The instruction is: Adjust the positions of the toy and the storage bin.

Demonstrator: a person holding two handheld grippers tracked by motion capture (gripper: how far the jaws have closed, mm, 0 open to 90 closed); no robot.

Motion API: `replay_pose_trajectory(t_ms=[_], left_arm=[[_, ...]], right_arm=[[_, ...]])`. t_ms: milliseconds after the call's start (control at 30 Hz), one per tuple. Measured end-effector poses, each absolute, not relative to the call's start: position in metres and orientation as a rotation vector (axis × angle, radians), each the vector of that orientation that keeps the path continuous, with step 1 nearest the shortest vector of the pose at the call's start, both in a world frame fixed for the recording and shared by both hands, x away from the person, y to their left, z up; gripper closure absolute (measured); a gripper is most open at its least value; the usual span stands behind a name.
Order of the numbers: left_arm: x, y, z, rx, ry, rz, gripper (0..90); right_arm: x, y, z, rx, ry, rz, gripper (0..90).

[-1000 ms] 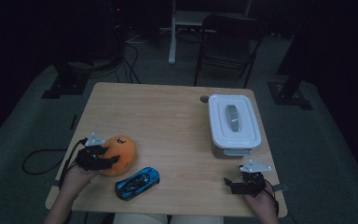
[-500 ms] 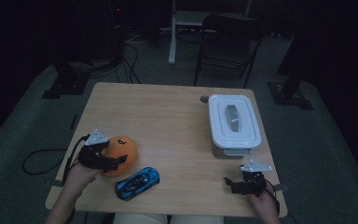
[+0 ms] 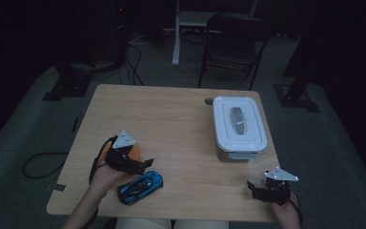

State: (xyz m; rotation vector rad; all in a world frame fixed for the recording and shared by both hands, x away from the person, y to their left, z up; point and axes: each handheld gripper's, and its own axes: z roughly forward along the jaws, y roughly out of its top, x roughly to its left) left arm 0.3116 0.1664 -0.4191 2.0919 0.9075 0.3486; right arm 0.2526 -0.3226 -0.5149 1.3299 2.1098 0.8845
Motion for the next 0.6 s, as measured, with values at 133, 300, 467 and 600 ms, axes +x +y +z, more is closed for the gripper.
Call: replay_pose_trajectory(t_ms=[133,300,467,600], left_arm=[[0.316,0.143,-0.425,2.119,0.856,0.332,0.5],[0.325,0.115,-0.434,2.155,0.791,0.323,0.5],[0.340,0.094,-0.439,2.174,0.779,0.300,0.5],[0.354,0.079,-0.441,2.168,0.769,0.305,0.5]], right_arm=[[0.255,-0.336,-0.515,1.369,2.072,0.884,12.0],[0.261,-0.348,-0.513,1.399,2.028,0.853,11.7],[0.271,-0.360,-0.509,1.445,1.952,0.828,11.7],[0.281,-0.370,-0.506,1.465,1.918,0.820,11.7]])
